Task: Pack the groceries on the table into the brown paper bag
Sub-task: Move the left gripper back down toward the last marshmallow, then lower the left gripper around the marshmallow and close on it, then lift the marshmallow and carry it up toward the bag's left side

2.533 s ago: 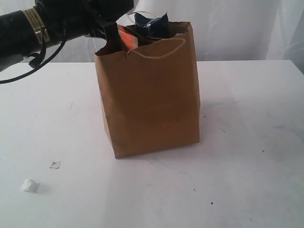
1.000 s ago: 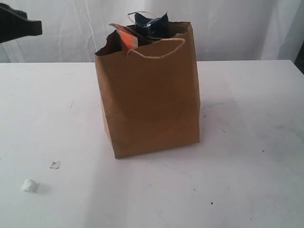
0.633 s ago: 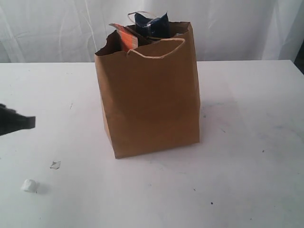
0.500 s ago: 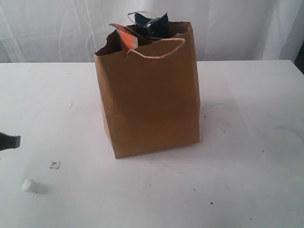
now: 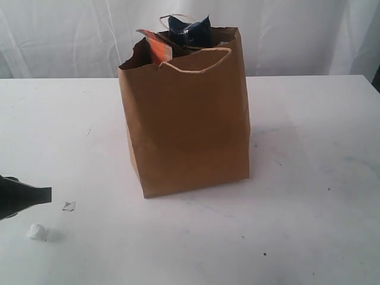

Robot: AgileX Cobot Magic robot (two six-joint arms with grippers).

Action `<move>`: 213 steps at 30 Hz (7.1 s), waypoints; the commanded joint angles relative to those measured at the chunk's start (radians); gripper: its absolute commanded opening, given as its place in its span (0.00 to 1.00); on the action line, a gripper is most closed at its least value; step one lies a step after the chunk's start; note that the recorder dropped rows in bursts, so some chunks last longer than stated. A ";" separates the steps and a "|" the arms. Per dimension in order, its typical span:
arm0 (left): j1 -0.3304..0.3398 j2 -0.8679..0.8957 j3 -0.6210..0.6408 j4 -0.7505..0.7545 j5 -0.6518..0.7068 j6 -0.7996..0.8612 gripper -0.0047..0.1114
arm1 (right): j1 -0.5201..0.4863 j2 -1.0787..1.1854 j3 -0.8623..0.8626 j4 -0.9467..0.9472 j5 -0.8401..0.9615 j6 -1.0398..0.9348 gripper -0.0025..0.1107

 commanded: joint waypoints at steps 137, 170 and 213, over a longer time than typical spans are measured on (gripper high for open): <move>-0.016 0.333 -0.218 -1.722 0.406 2.053 0.53 | -0.008 -0.006 0.001 0.045 -0.010 0.000 0.02; -0.016 -0.092 -0.415 -1.853 0.691 2.053 0.04 | -0.008 -0.006 0.001 0.045 -0.010 0.000 0.02; -0.197 -0.107 -0.439 -1.405 -0.426 1.505 0.04 | -0.008 -0.006 0.001 0.045 -0.010 0.000 0.02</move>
